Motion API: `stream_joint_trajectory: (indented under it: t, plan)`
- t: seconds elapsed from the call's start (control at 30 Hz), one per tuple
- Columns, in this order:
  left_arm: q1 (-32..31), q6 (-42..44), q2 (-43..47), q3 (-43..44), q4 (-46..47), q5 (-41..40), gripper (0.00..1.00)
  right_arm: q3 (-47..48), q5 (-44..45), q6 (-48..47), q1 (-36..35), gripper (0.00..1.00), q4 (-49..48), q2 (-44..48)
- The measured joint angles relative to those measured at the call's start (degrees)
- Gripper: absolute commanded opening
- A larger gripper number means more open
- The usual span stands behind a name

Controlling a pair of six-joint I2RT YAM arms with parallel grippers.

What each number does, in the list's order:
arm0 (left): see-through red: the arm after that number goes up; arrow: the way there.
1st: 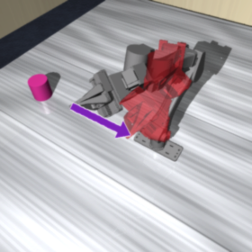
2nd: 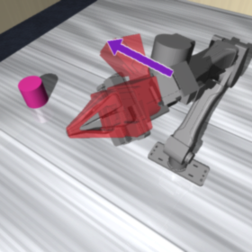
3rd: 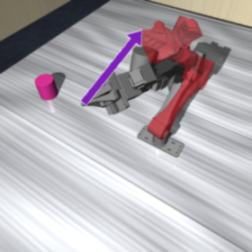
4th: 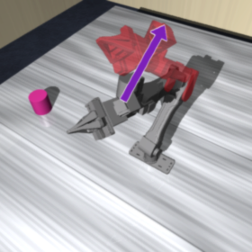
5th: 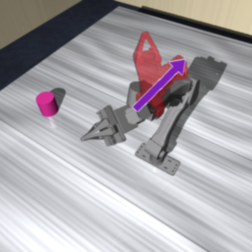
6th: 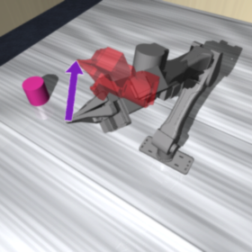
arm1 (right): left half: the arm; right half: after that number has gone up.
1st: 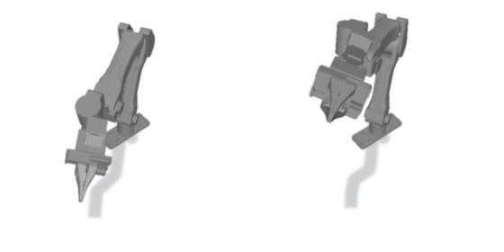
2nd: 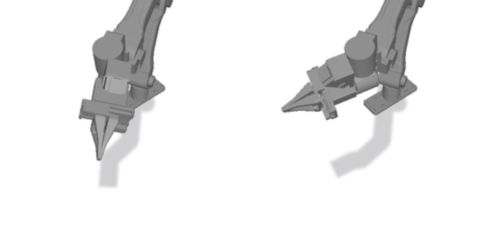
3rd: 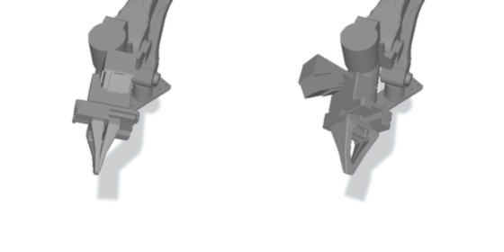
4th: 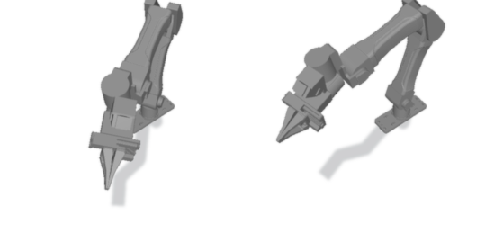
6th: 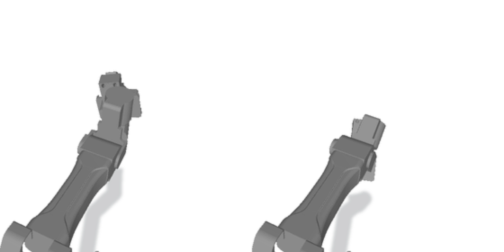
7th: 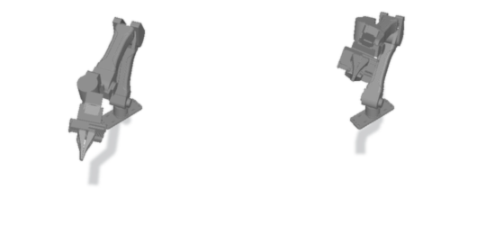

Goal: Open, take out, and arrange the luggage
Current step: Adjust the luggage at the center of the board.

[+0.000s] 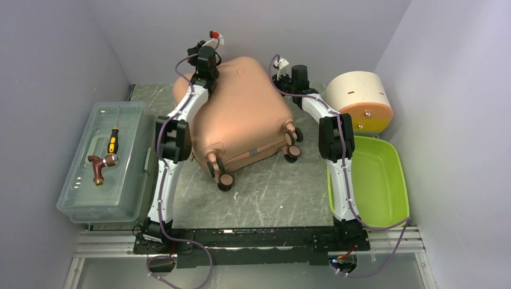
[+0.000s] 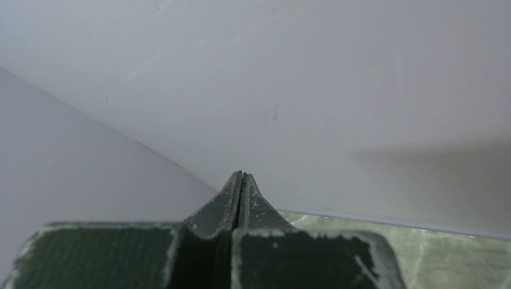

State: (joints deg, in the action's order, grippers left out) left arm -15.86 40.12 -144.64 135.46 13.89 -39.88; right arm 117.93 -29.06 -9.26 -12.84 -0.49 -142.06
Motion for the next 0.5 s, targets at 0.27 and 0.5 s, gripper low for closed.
stream_joint_trajectory:
  t: [0.27, 0.5]
  plan:
    - [2.6, 1.1, -1.0, 1.0, -0.9, 0.5, 0.0, -0.3, -0.1, 0.0, 0.0, 0.0, -0.6, 0.0]
    - [2.7, 0.8, 2.8, -3.4, -8.8, 15.0, 0.0, -2.6, -1.4, -0.4, 0.2, 0.0, -2.2, 0.9]
